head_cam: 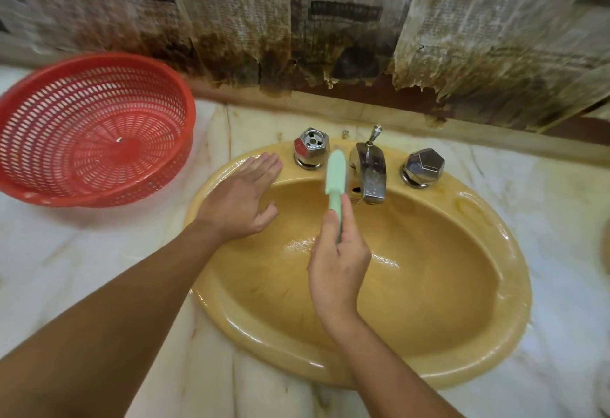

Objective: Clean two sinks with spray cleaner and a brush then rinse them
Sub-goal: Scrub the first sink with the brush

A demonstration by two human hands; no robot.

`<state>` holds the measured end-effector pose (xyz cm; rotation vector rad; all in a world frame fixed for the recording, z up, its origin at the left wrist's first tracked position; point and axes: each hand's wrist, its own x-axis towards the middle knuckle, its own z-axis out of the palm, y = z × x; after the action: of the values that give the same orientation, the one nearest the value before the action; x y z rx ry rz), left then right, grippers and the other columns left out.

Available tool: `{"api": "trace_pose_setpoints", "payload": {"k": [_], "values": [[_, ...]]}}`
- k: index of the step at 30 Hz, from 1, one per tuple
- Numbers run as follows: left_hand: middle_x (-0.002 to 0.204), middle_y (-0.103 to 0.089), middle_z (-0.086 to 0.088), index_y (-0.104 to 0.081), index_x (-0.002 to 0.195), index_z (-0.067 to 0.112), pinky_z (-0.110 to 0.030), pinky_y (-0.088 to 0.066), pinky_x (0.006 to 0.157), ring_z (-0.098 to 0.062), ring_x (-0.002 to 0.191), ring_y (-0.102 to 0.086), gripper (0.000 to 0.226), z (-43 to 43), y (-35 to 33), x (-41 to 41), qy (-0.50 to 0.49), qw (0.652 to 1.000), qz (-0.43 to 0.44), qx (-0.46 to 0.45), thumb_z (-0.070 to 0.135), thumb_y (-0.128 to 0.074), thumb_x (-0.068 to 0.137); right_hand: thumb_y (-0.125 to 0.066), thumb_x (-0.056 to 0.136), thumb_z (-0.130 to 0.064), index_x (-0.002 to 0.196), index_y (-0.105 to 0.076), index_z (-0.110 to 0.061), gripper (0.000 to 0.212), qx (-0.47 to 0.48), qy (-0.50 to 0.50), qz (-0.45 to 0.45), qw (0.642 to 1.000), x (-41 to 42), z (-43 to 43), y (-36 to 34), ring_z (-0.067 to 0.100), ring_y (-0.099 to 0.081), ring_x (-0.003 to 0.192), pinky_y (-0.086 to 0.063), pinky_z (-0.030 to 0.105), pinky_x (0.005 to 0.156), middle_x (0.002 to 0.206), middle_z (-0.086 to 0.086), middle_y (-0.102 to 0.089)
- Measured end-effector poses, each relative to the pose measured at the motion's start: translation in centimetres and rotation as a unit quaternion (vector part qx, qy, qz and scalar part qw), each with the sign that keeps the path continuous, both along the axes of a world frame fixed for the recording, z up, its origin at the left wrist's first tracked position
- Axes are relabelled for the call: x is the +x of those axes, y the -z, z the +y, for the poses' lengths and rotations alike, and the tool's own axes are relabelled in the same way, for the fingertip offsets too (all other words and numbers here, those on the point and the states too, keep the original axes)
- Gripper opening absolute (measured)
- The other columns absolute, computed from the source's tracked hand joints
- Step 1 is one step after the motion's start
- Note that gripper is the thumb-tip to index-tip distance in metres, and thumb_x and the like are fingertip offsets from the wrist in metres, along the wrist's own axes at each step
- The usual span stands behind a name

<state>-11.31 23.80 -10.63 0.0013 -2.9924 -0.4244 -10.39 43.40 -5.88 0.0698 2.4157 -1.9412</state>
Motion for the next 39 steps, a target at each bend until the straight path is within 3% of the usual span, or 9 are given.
{"api": "trace_pose_setpoints", "payload": {"k": [3, 8, 16, 21, 27, 29, 32, 35, 39], "values": [[0.159, -0.036, -0.017, -0.038, 0.153, 0.0, -0.024, -0.001, 0.125, -0.027, 0.15, -0.029, 0.078, 0.0, -0.1, 0.0, -0.001, 1.0, 0.0, 0.004, 0.041, -0.04, 0.086, -0.043, 0.106, -0.027, 0.103, -0.068, -0.031, 0.026, -0.135, 0.035, -0.096, 0.986, -1.4, -1.7, -1.9, 0.022, -0.038, 0.046, -0.037, 0.028, 0.044, 0.052, 0.006, -0.039], [0.16, -0.035, -0.016, -0.037, 0.153, 0.001, -0.025, -0.001, 0.125, -0.026, 0.151, -0.028, 0.078, 0.0, -0.1, 0.0, -0.001, 1.0, -0.002, 0.01, 0.041, -0.04, 0.087, -0.045, 0.101, -0.024, 0.092, -0.065, -0.011, 0.025, -0.191, 0.084, -0.205, 0.956, -3.5, -3.5, -2.4, 0.019, -0.032, 0.042, -0.026, 0.027, 0.043, 0.046, 0.0, -0.039], [0.162, -0.032, -0.013, -0.035, 0.155, 0.003, -0.025, 0.0, 0.125, -0.023, 0.153, -0.024, 0.081, -0.1, -0.1, -0.1, -0.003, 1.0, 0.0, 0.019, 0.045, -0.037, 0.086, -0.046, 0.101, -0.034, 0.065, -0.057, -0.022, 0.04, -0.139, 0.051, -0.154, 0.977, -4.7, -4.2, -3.8, 0.018, -0.037, 0.044, -0.034, 0.035, 0.053, 0.044, -0.002, -0.041], [0.163, -0.03, -0.011, -0.034, 0.156, 0.005, -0.023, 0.002, 0.124, -0.021, 0.153, -0.021, 0.081, 0.0, -0.2, 0.0, -0.005, 1.0, 0.001, 0.025, 0.045, -0.036, 0.085, -0.038, 0.105, -0.037, 0.077, -0.06, -0.024, 0.038, -0.032, -0.031, -0.083, 0.996, -5.8, -3.3, -4.9, 0.018, -0.052, 0.054, -0.043, 0.041, 0.059, 0.053, -0.007, -0.055], [0.163, -0.029, -0.011, -0.033, 0.156, 0.006, -0.025, 0.0, 0.125, -0.02, 0.154, -0.02, 0.081, -0.1, -0.3, 0.1, -0.003, 1.0, -0.002, 0.021, 0.046, -0.036, 0.086, -0.034, 0.101, -0.009, 0.096, -0.051, -0.008, 0.017, 0.127, -0.091, -0.142, 0.978, -9.9, -2.4, -6.8, 0.025, -0.049, 0.075, -0.051, 0.044, 0.067, 0.079, 0.007, -0.046], [0.163, -0.029, -0.011, -0.033, 0.156, 0.006, -0.026, 0.0, 0.125, -0.02, 0.154, -0.02, 0.081, -0.1, -0.3, 0.1, -0.003, 1.0, -0.004, 0.02, 0.047, -0.035, 0.086, -0.035, 0.101, -0.009, 0.093, -0.05, -0.008, 0.018, 0.169, -0.098, -0.15, 0.969, -10.8, -2.6, -8.1, 0.025, -0.048, 0.067, -0.05, 0.041, 0.062, 0.082, 0.01, -0.048], [0.163, -0.031, -0.011, -0.035, 0.155, 0.005, -0.026, -0.001, 0.125, -0.021, 0.153, -0.021, 0.081, -0.2, -0.2, 0.0, -0.003, 1.0, -0.005, 0.023, 0.047, -0.036, 0.086, -0.035, 0.098, -0.004, 0.088, -0.049, -0.013, 0.019, 0.127, -0.072, -0.206, 0.967, -11.8, -2.6, -9.2, 0.018, -0.032, 0.049, -0.029, 0.021, 0.035, 0.069, 0.005, -0.043], [0.162, -0.032, -0.012, -0.035, 0.155, 0.004, -0.026, -0.001, 0.125, -0.022, 0.153, -0.022, 0.081, -0.2, -0.2, 0.0, -0.004, 1.0, -0.004, 0.023, 0.047, -0.036, 0.086, -0.03, 0.093, 0.001, 0.077, -0.042, -0.018, 0.027, 0.067, -0.056, -0.26, 0.962, -12.9, -1.9, -9.0, 0.014, -0.018, 0.045, -0.016, 0.015, 0.033, 0.07, 0.003, -0.033], [0.163, -0.03, -0.012, -0.034, 0.156, 0.005, -0.024, 0.002, 0.124, -0.021, 0.154, -0.021, 0.081, -0.1, -0.1, 0.0, -0.004, 1.0, -0.005, 0.029, 0.047, -0.035, 0.086, -0.033, 0.095, -0.001, 0.091, -0.049, -0.014, 0.021, 0.058, -0.048, -0.265, 0.961, -13.0, -1.5, -8.5, 0.012, -0.023, 0.046, -0.017, 0.017, 0.032, 0.078, 0.006, -0.039]]}}
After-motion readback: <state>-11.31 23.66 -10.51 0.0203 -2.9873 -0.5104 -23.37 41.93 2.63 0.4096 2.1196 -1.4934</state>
